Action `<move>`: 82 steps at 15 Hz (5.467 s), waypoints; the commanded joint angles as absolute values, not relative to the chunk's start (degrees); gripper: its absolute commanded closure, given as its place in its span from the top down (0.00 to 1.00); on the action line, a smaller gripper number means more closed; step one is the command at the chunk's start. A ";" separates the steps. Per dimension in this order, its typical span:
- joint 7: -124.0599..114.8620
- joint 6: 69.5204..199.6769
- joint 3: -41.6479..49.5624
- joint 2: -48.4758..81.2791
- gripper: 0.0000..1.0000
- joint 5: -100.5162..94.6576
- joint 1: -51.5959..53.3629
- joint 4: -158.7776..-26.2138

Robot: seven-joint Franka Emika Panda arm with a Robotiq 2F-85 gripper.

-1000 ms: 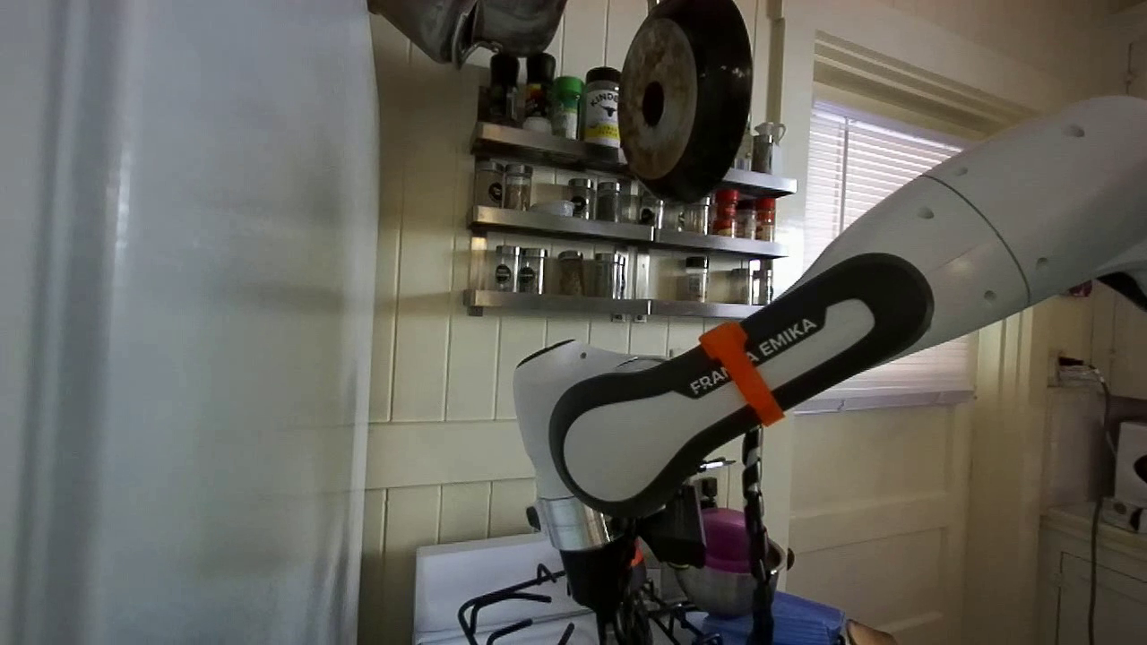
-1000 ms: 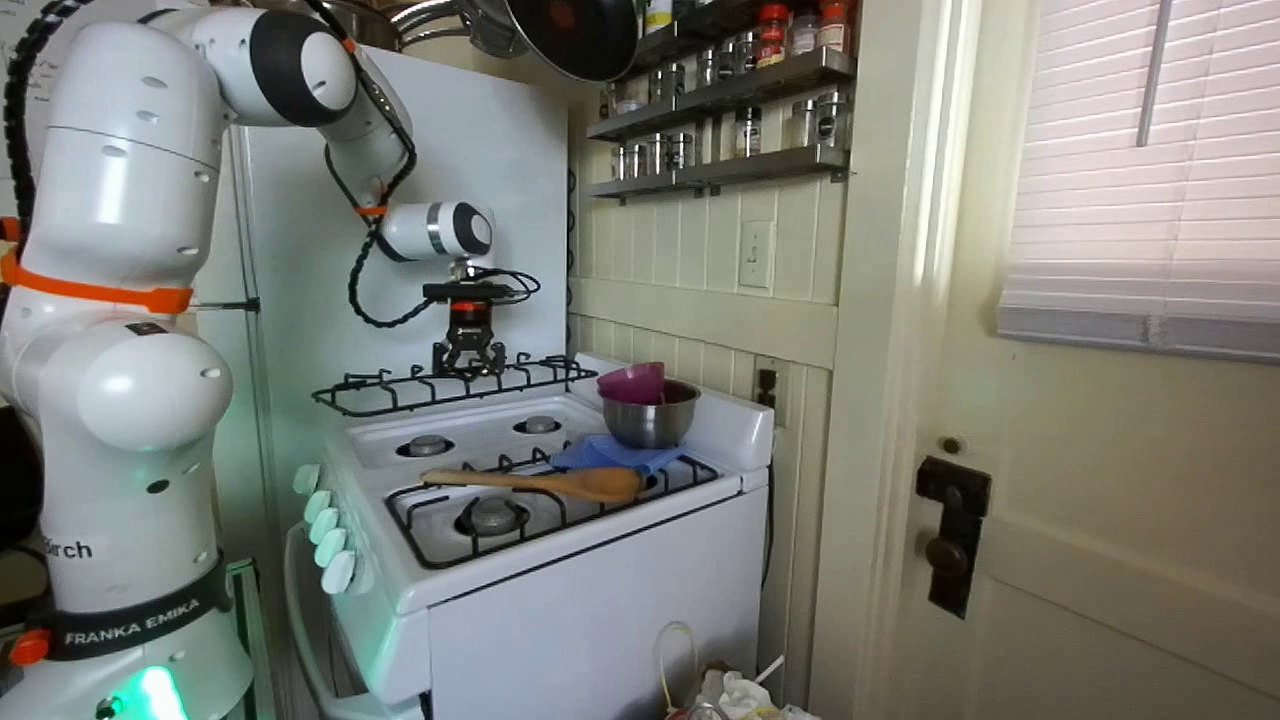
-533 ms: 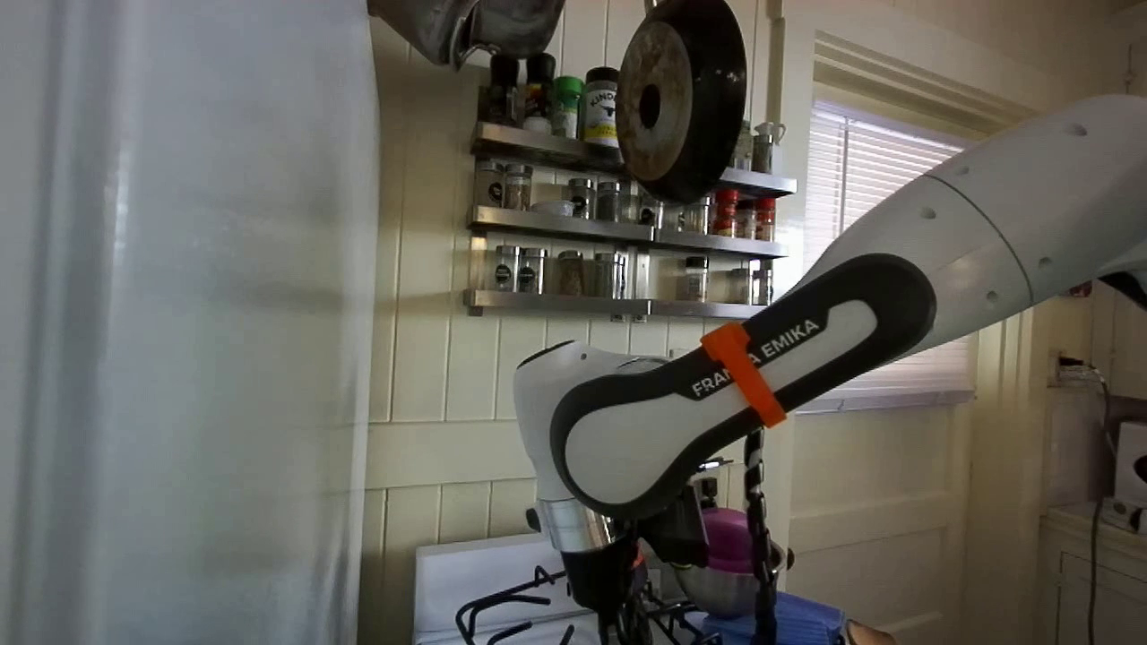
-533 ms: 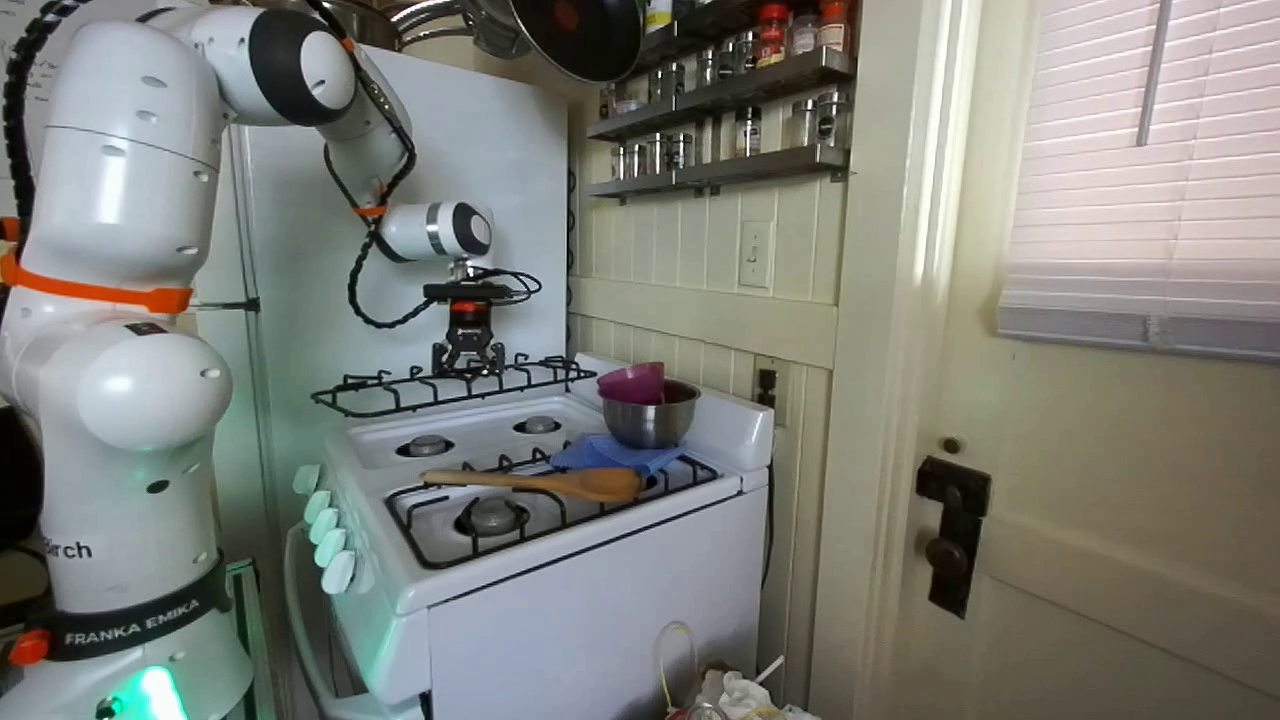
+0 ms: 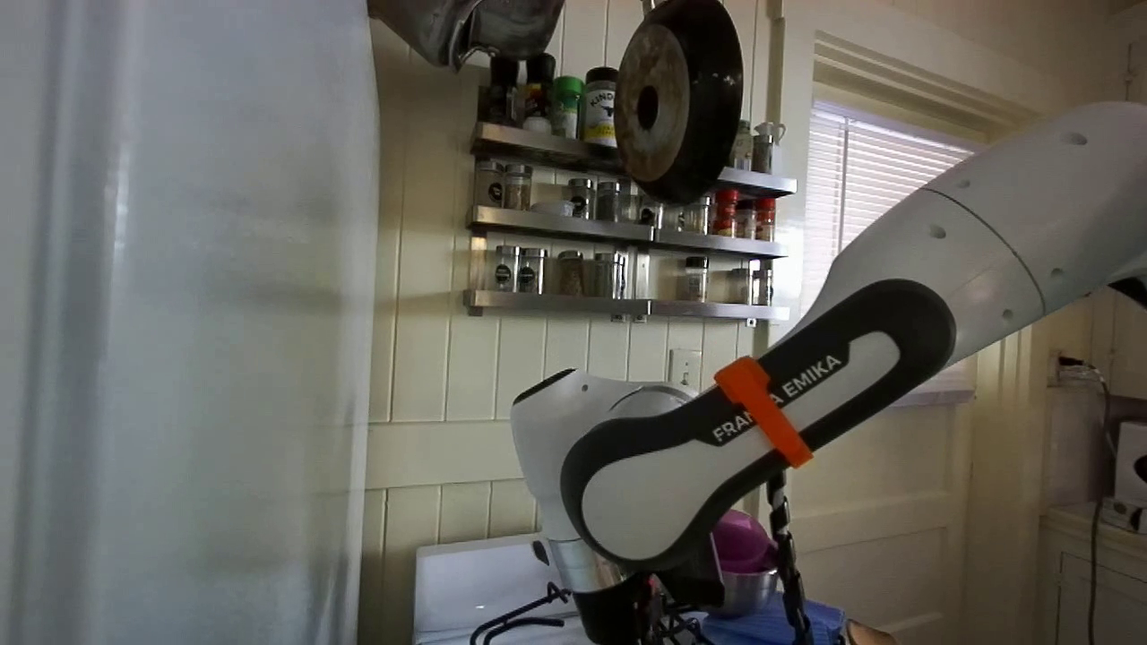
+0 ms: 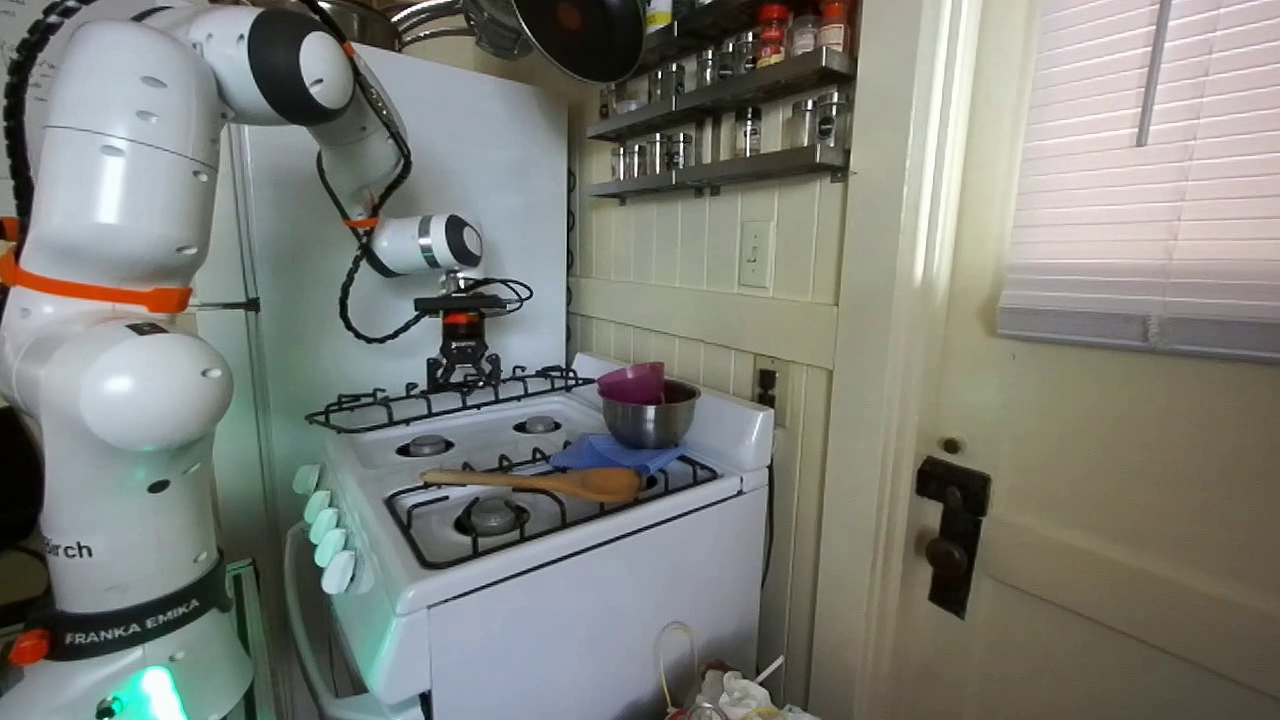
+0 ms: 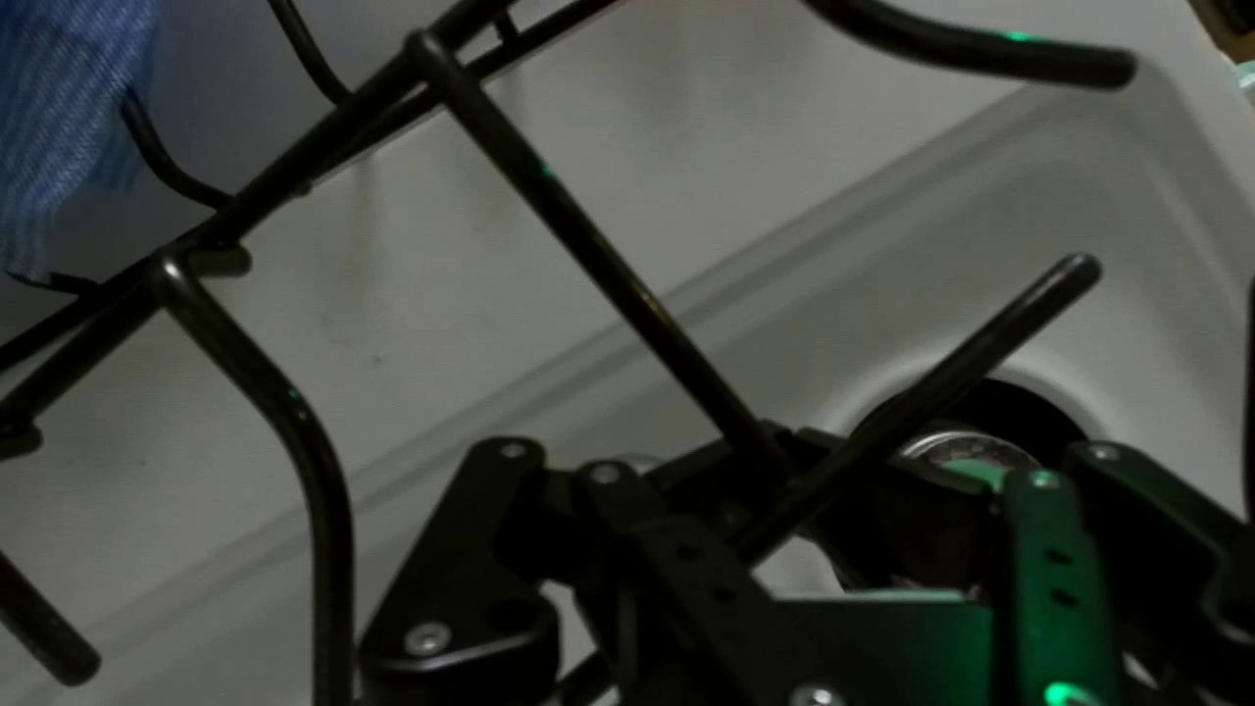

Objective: Move the black grating on the left to the right.

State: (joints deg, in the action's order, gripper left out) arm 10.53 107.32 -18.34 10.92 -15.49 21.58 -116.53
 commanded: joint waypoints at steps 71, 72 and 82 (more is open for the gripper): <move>-24.98 117.41 0.73 -31.38 0.00 10.26 -6.74 -157.63; -24.66 117.42 0.74 -31.24 0.00 10.26 -6.67 -157.64; -18.56 111.79 0.54 -23.55 0.00 -8.20 -11.05 -149.18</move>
State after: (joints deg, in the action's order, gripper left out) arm -23.22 115.42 0.41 -26.45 -2.45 -10.05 -154.13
